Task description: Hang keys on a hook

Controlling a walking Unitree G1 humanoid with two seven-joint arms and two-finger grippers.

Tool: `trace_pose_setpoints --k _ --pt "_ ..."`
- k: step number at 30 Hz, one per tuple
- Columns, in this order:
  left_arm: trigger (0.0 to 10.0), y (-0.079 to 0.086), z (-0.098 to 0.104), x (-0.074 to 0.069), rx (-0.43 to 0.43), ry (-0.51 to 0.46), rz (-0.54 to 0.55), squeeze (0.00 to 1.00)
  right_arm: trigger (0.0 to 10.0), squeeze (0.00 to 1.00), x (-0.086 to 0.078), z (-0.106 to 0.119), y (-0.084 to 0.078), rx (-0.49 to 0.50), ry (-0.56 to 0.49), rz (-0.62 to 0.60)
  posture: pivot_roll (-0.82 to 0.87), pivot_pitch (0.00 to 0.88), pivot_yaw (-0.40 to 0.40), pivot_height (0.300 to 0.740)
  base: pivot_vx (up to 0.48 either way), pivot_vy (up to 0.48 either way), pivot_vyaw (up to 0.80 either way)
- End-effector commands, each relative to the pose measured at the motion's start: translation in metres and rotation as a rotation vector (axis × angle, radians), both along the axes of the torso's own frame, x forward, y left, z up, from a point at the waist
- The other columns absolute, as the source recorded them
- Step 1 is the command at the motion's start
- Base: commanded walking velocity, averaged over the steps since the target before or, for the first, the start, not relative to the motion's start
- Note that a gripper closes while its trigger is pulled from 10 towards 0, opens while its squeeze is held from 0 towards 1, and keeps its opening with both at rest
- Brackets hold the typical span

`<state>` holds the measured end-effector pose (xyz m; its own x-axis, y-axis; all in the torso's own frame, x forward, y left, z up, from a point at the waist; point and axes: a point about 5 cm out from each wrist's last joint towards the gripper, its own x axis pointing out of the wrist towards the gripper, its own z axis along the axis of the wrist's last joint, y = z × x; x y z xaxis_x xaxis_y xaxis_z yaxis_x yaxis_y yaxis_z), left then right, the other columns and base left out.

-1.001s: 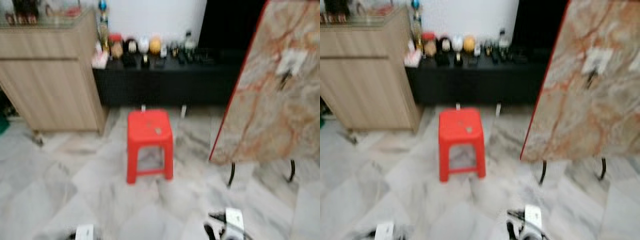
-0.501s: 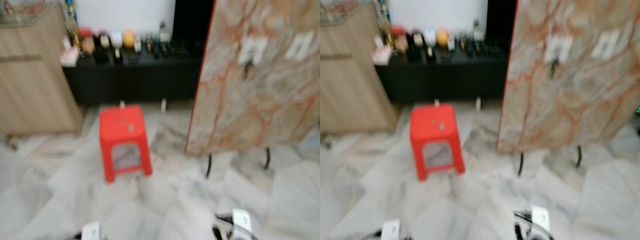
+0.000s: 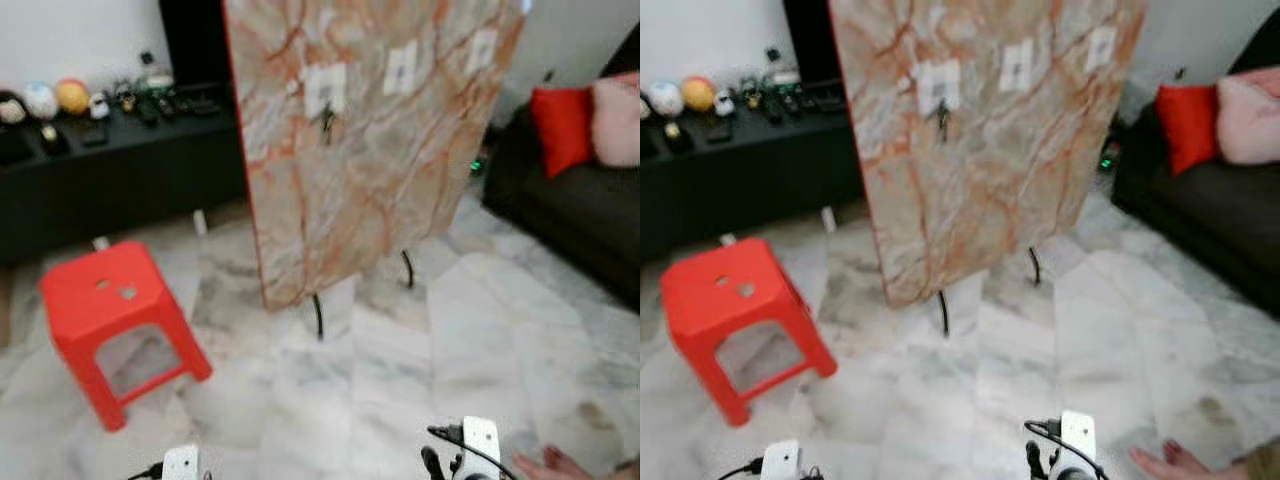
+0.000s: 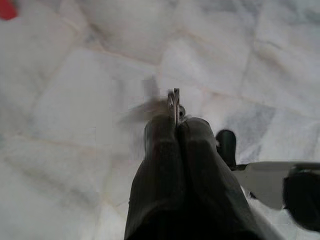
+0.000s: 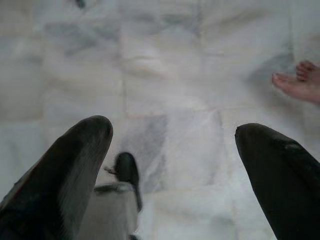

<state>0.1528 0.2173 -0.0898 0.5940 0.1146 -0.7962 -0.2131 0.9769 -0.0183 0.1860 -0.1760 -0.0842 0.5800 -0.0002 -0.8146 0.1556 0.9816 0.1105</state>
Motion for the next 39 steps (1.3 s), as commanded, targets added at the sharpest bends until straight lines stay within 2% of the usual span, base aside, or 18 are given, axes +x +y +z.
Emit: trace_pose_setpoints --k 1,9,12,18,19,20,21,22,25,26,28,29,33,35,39 --pt "10.0 -0.005 0.0 0.002 -0.009 -0.003 -0.01 0.0 10.0 0.0 -0.001 0.0 -0.005 -0.017 0.009 0.0 0.04 0.0 -0.047 0.74 0.0 0.0 -0.77" --pt "10.0 -0.005 0.001 0.004 -0.007 -0.021 -0.018 0.0 10.0 0.0 -0.001 0.0 -0.005 -0.02 0.009 0.004 0.03 0.0 -0.047 0.74 0.0 0.0 -0.77" --pt "10.0 -0.005 0.003 0.006 -0.001 -0.064 -0.029 0.0 10.0 0.0 -0.001 0.0 -0.006 -0.023 0.005 -0.002 0.03 0.0 -0.047 0.74 0.0 0.0 -0.71" --pt "10.0 -0.008 0.01 0.014 -0.005 -0.176 -0.074 0.0 10.0 0.0 -0.001 0.0 -0.008 -0.033 -0.001 -0.004 0.03 0.0 -0.052 0.74 0.0 0.0 0.0" --pt "10.0 -0.009 0.015 0.02 -0.008 -0.222 -0.088 0.0 10.0 0.0 -0.002 0.0 -0.009 -0.034 -0.002 -0.006 0.03 0.0 -0.054 0.74 0.0 0.0 0.0" --pt "10.0 -0.018 0.047 0.069 0.0 -0.451 -0.134 0.0 10.0 0.0 -0.002 0.0 -0.01 -0.035 -0.003 -0.008 0.03 0.0 -0.055 0.74 0.0 0.0 0.0" --pt "10.0 -0.018 0.047 0.069 0.0 -0.451 -0.134 0.0 10.0 0.0 -0.002 0.0 -0.01 -0.035 -0.003 -0.008 0.03 0.0 -0.055 0.74 0.0 0.0 0.0" --pt "10.0 -0.025 0.072 0.096 0.011 -0.598 -0.184 0.0 10.0 0.0 -0.003 0.0 -0.01 -0.036 -0.003 -0.009 0.03 0.0 -0.055 0.74 0.0 0.0 0.0" --pt "10.0 -0.033 0.087 0.107 0.018 -0.694 -0.228 0.0 10.0 0.0 -0.003 0.0 -0.011 -0.04 -0.003 -0.008 0.02 0.0 -0.054 0.74 0.0 0.0 0.0" --pt "10.0 -0.039 0.099 0.113 0.022 -0.768 -0.259 0.0 10.0 0.0 -0.004 0.0 -0.012 -0.043 -0.004 -0.007 0.02 0.0 -0.056 0.74 0.0 0.0 0.0" --pt "10.0 -0.042 0.102 0.114 0.023 -0.79 -0.27 0.0 10.0 0.0 -0.004 0.0 -0.013 -0.045 -0.005 -0.007 0.02 0.0 -0.056 0.74 0.0 0.0 0.0" --pt "10.0 -0.048 0.11 0.116 0.017 -0.845 -0.283 0.0 10.0 0.0 -0.004 0.0 -0.014 -0.05 -0.004 -0.006 0.02 0.0 -0.061 0.74 0.0 0.0 0.0" --pt "10.0 -0.056 0.125 0.111 0.015 -0.938 -0.301 0.0 10.0 0.0 -0.005 0.0 -0.017 -0.067 -0.004 -0.016 0.03 0.0 -0.071 0.74 0.0 0.0 0.0" --pt "10.0 -0.057 0.128 0.11 0.014 -0.951 -0.3 0.0 10.0 0.0 -0.005 0.0 -0.018 -0.069 -0.004 -0.019 0.03 0.0 -0.072 0.74 0.0 0.0 0.0" --pt "10.0 -0.059 0.144 0.113 0.064 -1.022 -0.34 0.0 10.0 0.0 -0.004 0.001 -0.019 -0.067 -0.017 -0.028 0.03 0.0 -0.078 0.74 0.0 0.0 0.0"
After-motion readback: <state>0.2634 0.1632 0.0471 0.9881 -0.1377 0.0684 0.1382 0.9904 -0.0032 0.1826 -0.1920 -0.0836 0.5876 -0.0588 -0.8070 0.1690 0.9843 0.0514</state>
